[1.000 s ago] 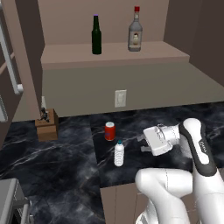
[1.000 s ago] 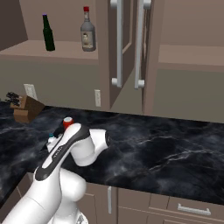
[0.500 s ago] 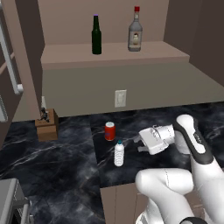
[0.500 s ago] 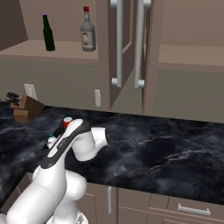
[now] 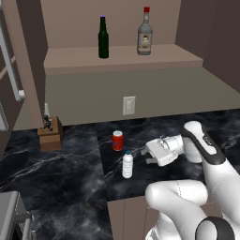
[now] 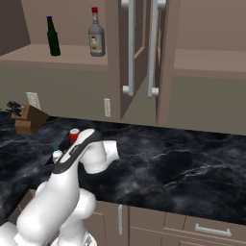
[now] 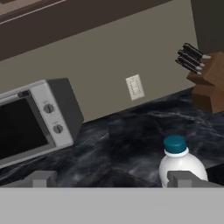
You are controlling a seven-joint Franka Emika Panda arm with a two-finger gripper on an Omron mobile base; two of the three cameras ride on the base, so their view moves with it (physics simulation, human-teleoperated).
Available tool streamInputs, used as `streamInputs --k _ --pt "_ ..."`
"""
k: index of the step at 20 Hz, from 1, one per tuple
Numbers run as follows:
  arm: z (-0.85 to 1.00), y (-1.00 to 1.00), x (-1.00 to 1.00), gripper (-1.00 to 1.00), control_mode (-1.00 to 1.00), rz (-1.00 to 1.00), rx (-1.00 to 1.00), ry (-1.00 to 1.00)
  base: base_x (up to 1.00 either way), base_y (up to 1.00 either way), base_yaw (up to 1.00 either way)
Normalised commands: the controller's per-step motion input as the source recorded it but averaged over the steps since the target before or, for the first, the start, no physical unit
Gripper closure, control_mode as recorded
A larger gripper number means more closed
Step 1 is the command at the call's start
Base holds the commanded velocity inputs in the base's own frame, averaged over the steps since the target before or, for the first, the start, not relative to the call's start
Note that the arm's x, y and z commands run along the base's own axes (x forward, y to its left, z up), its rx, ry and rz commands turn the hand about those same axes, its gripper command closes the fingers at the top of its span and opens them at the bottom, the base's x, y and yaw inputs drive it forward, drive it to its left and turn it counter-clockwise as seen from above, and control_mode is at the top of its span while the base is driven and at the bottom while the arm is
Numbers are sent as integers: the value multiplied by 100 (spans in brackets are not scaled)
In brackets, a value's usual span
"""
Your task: Sort all alcoholic drinks to one cabinet, and non-alcoholic drinks to the other.
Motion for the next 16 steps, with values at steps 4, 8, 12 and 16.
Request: streamInputs --k 4,8,12,16 --pt "-29 13 0 -100 -100 0 5 -1 0 0 0" --pt "-26 9 0 -100 -100 0 5 -4 0 0 0" --pt "-23 13 0 -100 -100 0 6 -5 0 0 0" --pt "-22 15 0 -100 -100 0 5 -5 0 0 0"
